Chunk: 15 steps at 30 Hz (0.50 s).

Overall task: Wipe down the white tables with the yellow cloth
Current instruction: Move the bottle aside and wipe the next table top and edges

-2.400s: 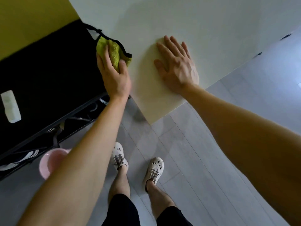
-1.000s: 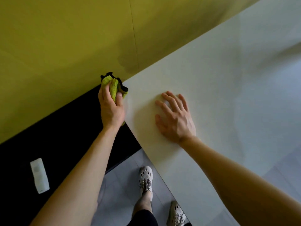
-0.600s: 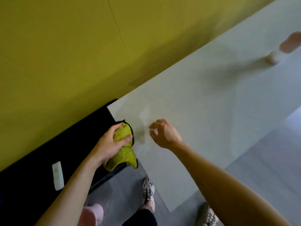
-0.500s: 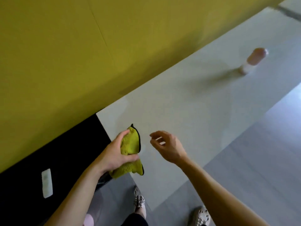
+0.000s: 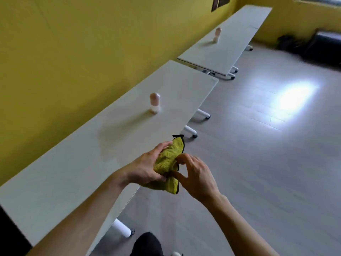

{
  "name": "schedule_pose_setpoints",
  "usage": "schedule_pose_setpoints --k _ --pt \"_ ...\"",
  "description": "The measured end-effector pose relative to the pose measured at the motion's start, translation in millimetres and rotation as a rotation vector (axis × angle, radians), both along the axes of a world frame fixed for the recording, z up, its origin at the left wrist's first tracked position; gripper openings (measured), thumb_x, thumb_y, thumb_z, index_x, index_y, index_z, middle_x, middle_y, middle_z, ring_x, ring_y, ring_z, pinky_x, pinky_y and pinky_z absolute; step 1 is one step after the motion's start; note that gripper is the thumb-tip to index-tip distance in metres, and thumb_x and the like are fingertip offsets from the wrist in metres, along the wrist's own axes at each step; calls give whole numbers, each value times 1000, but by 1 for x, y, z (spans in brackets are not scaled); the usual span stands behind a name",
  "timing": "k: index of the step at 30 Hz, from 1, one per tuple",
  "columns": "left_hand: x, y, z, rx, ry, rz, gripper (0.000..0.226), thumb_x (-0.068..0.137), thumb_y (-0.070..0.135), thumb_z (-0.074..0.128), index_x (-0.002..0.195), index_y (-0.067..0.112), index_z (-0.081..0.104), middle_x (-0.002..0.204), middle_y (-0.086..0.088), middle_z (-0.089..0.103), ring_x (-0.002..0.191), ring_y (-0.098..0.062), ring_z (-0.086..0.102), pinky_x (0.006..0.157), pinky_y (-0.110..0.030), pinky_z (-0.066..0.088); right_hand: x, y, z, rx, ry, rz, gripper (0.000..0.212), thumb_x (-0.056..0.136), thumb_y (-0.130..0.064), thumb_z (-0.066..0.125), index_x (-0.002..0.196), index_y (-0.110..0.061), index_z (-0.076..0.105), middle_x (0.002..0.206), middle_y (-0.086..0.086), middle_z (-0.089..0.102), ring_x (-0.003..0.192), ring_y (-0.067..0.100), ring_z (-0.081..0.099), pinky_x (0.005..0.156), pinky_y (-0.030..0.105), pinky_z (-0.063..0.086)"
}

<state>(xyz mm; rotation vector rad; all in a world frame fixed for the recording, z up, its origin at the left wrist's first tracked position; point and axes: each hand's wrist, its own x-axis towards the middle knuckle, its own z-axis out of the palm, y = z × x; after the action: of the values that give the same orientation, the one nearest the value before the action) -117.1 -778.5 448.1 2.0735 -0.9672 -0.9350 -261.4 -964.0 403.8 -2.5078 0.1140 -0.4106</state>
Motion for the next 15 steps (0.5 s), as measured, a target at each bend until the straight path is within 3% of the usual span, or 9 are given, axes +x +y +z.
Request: schedule_pose_setpoints --k 5,11,15 --pt "34 -72 23 -6 -15 -146 133 76 10 89 165 65 7 161 3 49 143 -28 56 118 -57 52 32 -59 12 -56 -51 -70 48 91 -60 73 114 -21 57 105 -4 71 93 21 69 85 41 58" --pt "100 -172 9 3 -126 -247 135 80 2 81 165 66 -3 154 2 55 112 -16 66 94 -34 61 92 -143 3 -139 -76 -141 49 89 -60 73 111 -19 57 100 -5 67 82 17 64 80 39 56" --pt "156 -245 -3 20 -164 -271 131 84 8 81 164 66 -4 157 -1 54 127 -27 65 107 -49 59 142 -210 -1 -159 -68 -208 49 90 -57 72 114 -16 58 100 -2 66 80 20 63 78 35 53"
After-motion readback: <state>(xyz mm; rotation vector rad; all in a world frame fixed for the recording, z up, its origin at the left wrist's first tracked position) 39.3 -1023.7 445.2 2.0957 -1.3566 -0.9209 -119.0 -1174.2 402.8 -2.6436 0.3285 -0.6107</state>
